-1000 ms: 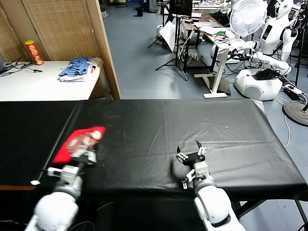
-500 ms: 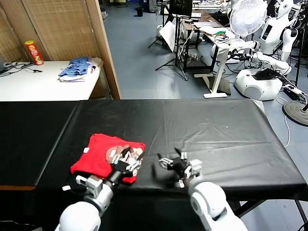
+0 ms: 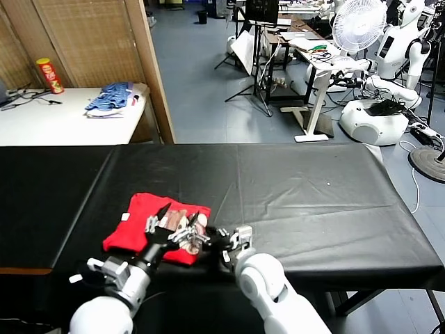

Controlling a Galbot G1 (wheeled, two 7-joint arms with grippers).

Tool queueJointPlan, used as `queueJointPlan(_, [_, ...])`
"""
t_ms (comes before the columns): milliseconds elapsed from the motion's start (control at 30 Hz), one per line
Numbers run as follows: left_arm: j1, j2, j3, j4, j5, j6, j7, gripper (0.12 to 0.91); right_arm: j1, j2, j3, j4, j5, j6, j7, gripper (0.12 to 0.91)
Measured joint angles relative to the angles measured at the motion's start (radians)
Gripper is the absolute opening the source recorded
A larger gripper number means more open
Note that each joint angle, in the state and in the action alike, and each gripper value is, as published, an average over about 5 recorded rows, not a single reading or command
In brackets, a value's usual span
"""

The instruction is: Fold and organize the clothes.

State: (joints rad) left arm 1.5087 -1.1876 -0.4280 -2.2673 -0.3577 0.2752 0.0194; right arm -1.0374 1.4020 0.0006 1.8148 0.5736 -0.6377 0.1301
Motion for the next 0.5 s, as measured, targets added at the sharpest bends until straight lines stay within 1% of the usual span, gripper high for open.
queueJointPlan(100, [0.011,0.001,-0.015,0.0,-0.006,-0.01,-0.006,0.798,0.005,-0.011,0.006,-0.007,-0.051,0.029,-0.042,0.36])
queueJointPlan(200, [0.023,0.004,-0.028,0.005,-0.015,-0.025,-0.019,0.798,0.014,-0.033,0.02,-0.01,-0.131,0.073,-0.098,0.215])
queueJointPlan(267, [0.03,0.008,-0.036,0.012,-0.017,-0.041,-0.034,0.798,0.023,-0.056,0.033,-0.012,-0.187,0.097,-0.138,0.156])
queueJointPlan(300, [0.034,0.011,-0.041,0.018,-0.016,-0.051,-0.044,0.798,0.026,-0.07,0.039,-0.011,-0.208,0.104,-0.155,0.145])
queueJointPlan(333, [0.038,0.015,-0.045,0.023,-0.015,-0.062,-0.055,0.798,0.028,-0.085,0.044,-0.008,-0.224,0.109,-0.169,0.151])
queueJointPlan(400, [0.047,0.023,-0.053,0.035,-0.012,-0.087,-0.077,0.798,0.024,-0.118,0.055,0.006,-0.244,0.12,-0.187,0.181])
queueJointPlan(433, [0.052,0.027,-0.057,0.042,-0.009,-0.102,-0.088,0.798,0.018,-0.136,0.06,0.016,-0.256,0.128,-0.191,0.209])
queueJointPlan(500, [0.063,0.033,-0.063,0.055,-0.003,-0.132,-0.101,0.798,0.001,-0.168,0.07,0.041,-0.286,0.152,-0.192,0.297])
